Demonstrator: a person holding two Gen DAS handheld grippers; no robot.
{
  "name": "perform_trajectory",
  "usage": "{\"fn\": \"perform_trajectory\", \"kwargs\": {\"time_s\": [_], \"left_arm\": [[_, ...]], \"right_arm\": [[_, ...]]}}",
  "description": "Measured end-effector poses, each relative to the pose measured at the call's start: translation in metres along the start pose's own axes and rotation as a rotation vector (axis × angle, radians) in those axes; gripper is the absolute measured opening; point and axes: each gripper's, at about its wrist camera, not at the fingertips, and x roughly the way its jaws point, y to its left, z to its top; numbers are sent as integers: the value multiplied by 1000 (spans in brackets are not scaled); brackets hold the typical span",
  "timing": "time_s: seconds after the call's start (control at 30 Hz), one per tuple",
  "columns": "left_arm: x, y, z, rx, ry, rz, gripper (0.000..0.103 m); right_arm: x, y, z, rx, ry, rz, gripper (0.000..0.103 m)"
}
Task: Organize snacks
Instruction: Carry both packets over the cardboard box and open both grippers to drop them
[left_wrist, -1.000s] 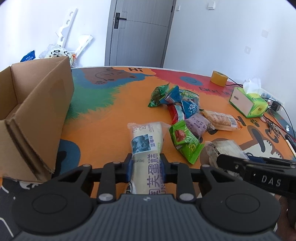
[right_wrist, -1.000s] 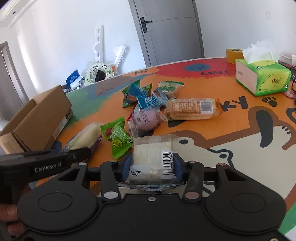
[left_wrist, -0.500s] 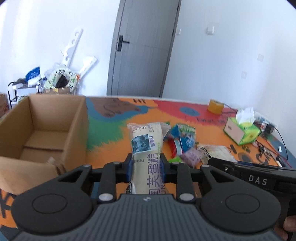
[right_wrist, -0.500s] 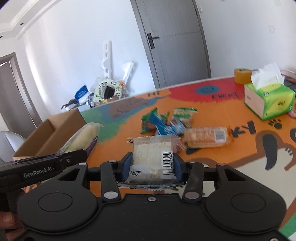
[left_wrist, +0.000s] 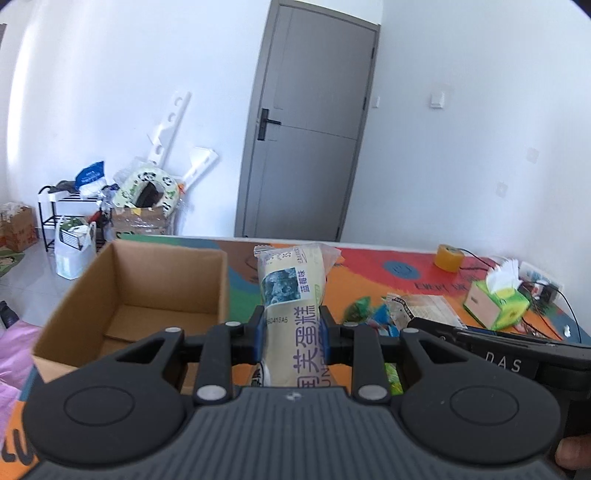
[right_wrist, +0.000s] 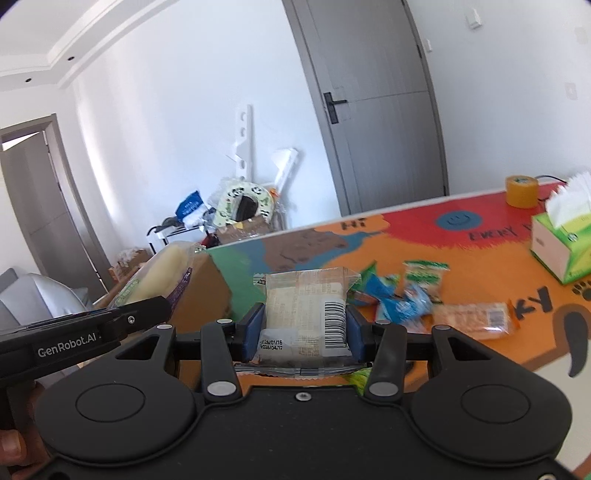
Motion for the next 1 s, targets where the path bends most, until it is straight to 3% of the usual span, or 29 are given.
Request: {"fn": "perform_trajectory", "kwargs": {"time_s": [0.47, 1.0], "left_arm": [[0, 52, 17, -46, -26, 105, 27], [30, 114, 22, -111, 24, 194, 27]], "right_arm": [[31, 39, 12, -22, 11, 85, 46], [67, 93, 22, -72, 46, 156, 46]]}}
